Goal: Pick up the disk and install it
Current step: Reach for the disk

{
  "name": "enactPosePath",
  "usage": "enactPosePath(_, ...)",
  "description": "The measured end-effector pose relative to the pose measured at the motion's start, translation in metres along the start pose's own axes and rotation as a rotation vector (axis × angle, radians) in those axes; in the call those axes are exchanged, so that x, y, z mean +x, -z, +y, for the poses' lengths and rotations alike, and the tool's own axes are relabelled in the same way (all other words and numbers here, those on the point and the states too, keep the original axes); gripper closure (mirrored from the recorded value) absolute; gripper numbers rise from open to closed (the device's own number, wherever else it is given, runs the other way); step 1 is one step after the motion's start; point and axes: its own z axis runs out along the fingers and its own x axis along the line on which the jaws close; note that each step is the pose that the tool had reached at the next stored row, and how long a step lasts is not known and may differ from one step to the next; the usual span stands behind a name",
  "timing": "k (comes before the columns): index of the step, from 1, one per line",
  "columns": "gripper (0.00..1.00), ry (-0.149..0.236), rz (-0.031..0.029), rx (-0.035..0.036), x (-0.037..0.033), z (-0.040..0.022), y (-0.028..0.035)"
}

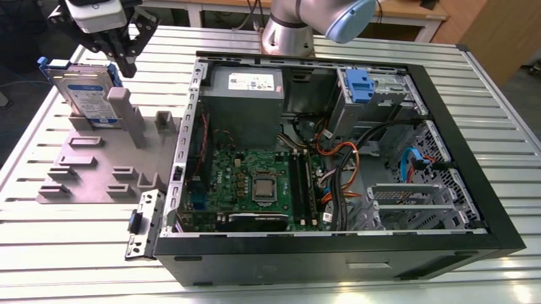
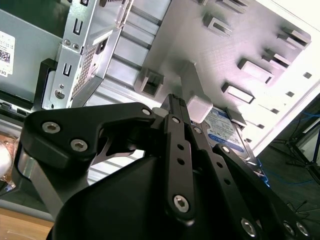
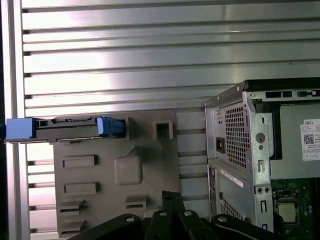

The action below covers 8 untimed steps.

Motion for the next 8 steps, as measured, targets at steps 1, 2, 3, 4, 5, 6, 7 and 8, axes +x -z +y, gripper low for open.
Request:
enactPosePath(1,0.89,0.000,0.0000,0.0000,0.0000,0.0000,0.0000)
enactPosePath(2,0.89,0.000,0.0000,0.0000,0.0000,0.0000,0.0000)
enactPosePath(3,0.89,0.000,0.0000,0.0000,0.0001,0.0000,0.0000)
enactPosePath(4,0.89,0.000,-0.0001,-0.0001,0.0003,0.0002,0.0000)
enactPosePath(5,0.89,0.000,-0.0001,-0.0001,0.0006,0.0012,-0.0001)
enactPosePath(6,0.89,0.000,-0.0001,0.0000,0.0008,0.0028,-0.0002)
enactPosePath(7,0.89,0.000,0.0000,0.0000,0.0010,0.0049,-0.0002)
enactPosePath(8,0.89,0.000,0.0001,0.0001,0.0013,0.0072,-0.0003)
